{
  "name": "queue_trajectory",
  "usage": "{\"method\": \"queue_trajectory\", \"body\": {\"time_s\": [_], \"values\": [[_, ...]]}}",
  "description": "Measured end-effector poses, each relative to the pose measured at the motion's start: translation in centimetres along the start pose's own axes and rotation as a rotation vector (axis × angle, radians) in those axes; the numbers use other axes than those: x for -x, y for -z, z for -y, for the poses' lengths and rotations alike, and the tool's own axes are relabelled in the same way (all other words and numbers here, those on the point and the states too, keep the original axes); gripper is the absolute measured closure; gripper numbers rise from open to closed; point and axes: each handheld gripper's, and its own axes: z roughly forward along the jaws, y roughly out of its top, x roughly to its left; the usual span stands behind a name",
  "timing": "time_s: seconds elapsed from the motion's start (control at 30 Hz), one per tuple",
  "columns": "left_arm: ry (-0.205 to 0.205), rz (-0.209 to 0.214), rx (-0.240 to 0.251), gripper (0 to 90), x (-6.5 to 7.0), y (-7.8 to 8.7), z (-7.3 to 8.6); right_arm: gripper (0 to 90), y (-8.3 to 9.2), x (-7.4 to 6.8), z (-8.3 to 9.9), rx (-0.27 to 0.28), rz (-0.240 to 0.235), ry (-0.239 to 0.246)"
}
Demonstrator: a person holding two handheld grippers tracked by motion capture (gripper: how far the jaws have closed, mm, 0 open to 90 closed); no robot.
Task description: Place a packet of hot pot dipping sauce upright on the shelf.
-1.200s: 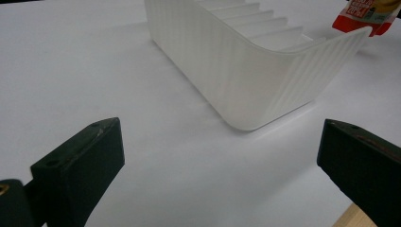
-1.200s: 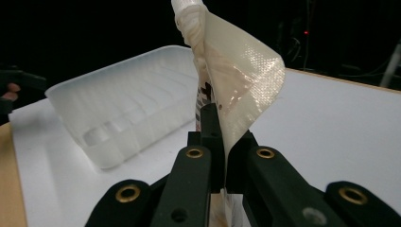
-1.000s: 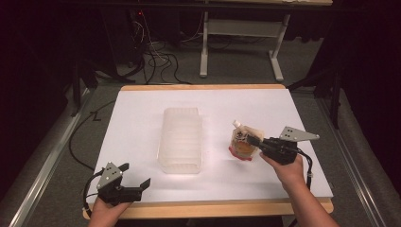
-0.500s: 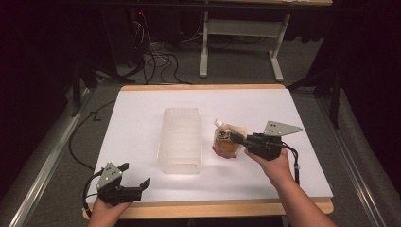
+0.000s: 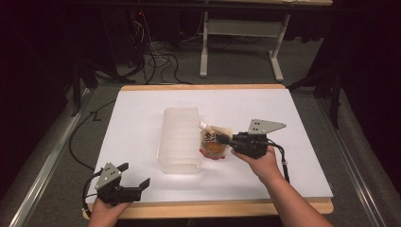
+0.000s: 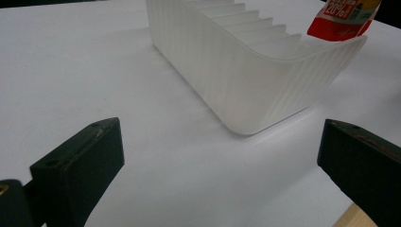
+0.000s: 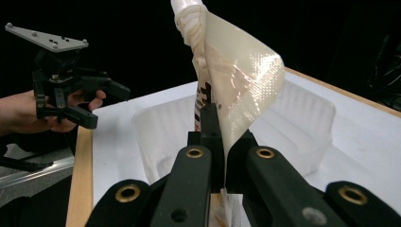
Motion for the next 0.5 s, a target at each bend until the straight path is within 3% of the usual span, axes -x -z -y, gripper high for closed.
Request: {"method": "queue_trajectory", "body": {"time_s": [0.5], "values": [[0.007, 0.004, 0.006, 1.8, 0.0, 0.1, 0.0, 90.0, -1.9, 0.0, -0.8, -0.051, -0.036, 0.029]]}}
